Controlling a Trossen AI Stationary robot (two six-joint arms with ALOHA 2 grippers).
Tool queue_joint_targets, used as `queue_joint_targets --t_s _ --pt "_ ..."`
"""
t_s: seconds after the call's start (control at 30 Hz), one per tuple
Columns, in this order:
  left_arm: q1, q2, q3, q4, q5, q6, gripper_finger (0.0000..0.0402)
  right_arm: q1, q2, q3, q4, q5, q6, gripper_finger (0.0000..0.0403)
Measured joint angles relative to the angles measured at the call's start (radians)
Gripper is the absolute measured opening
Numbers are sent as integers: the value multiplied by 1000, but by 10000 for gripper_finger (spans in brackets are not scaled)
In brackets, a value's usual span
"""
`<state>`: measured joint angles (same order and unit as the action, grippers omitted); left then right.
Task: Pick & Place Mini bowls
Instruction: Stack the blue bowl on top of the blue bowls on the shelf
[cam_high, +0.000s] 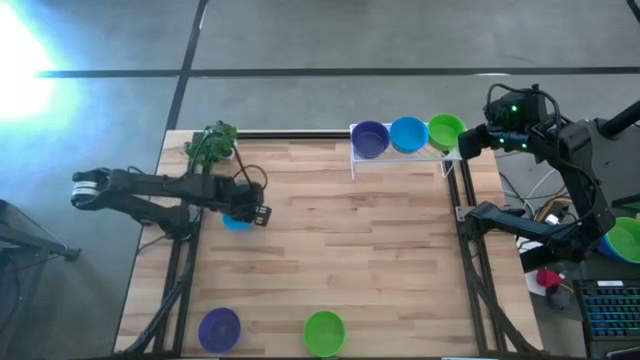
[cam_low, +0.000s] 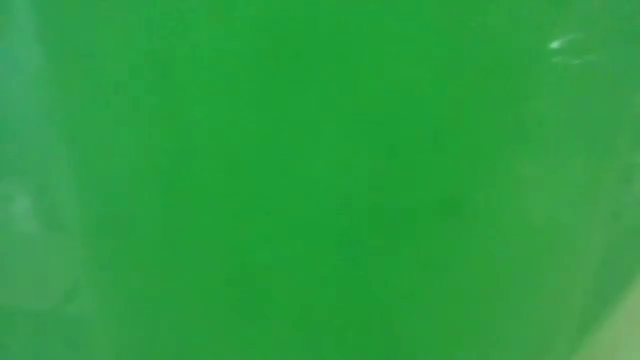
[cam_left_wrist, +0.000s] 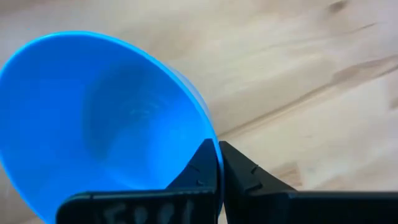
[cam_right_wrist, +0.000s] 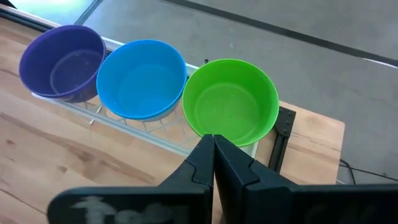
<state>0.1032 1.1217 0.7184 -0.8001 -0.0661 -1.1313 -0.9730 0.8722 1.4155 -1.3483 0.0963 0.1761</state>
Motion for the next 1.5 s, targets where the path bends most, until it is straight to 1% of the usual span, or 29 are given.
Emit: queue_joint_targets --t_s 0.17,0.33,0.57,0.8,0.93,1.17,1.27,1.4,1.5 --pt "0 0 90 -4 -30 102 0 0 0 0 0 0 0 8" --pt "7 0 164 -14 -31 181 0 0 1 0 1 0 24 8" --pt "8 1 301 -124 -41 303 0 0 1 0 1 0 50 8" --pt "37 21 450 -126 -70 488 0 0 1 0 1 0 53 8" --pt "64 88 563 -126 -75 639 0 0 1 0 1 0 53 8" --pt "117 282 805 -128 -78 977 0 0 1 0 1 0 51 8" --pt "141 375 929 -127 -77 1123 0 0 1 0 1 0 49 8" --pt "160 489 1097 -145 -62 1246 0 0 1 0 1 0 50 8" --pt "160 554 1195 -176 -62 1322 0 0 1 0 1 -2 46 8"
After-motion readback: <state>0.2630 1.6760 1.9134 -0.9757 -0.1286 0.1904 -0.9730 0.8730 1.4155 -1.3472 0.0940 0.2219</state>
